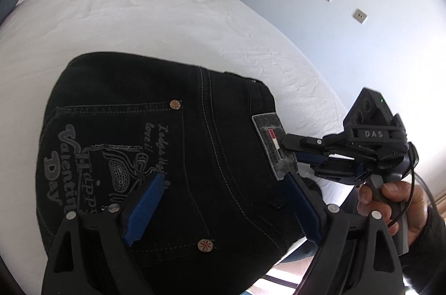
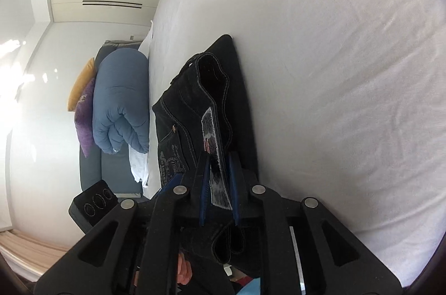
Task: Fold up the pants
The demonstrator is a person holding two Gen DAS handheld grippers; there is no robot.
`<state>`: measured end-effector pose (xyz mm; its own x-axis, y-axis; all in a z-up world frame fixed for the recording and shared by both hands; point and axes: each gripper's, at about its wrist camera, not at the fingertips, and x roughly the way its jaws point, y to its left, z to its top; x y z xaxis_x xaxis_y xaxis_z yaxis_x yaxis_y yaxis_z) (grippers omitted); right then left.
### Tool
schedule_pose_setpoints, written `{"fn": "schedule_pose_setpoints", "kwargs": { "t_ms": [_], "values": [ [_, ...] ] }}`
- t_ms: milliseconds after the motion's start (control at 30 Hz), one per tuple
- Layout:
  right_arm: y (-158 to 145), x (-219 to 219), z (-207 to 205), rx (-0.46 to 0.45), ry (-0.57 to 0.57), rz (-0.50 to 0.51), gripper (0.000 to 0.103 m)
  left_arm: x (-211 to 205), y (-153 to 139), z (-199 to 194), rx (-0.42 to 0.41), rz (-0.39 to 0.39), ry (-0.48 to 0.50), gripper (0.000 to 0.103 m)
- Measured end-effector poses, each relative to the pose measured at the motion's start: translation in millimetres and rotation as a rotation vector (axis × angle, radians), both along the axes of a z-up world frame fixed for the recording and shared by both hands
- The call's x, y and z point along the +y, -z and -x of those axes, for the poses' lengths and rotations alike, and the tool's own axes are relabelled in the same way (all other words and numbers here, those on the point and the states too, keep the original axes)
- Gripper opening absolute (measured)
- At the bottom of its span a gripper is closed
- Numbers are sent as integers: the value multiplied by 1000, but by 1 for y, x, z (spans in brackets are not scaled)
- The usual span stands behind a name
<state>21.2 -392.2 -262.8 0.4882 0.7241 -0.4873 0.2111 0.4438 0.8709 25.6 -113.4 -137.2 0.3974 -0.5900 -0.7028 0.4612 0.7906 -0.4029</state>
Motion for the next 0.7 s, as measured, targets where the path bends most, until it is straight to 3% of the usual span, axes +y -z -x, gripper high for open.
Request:
{"fn": "schedule_pose_setpoints", "kwargs": {
  "t_ms": [33, 133, 300, 367, 500, 533, 600, 700],
  "values": [
    [-6, -6, 5, -9, 14, 16, 17, 9, -9, 5, -31, 27, -12, 89],
    [-39, -23, 21, -85, 45, 100, 22, 33, -24, 9, -100, 11, -59, 90],
    [-86, 6, 19, -230, -118, 32, 22, 67, 5, -4, -32, -20, -112, 90],
    [-78, 27, 16, -213, -173, 35, 22, 70, 18, -5, -28, -23, -108, 90],
    [-16, 53, 15, -19, -221, 139, 21, 63, 28, 1, -71, -69, -94, 91],
    [-10, 48, 20, -42, -186, 89, 21, 61, 25, 2, -75, -85, -90, 91],
    [-15, 41, 26, -40, -149, 54, 21, 63, 11, 7, -92, -81, -99, 91],
    [-44, 35, 27, -106, -160, 104, 22, 70, -8, 20, -160, -56, -100, 91]
  ]
}}
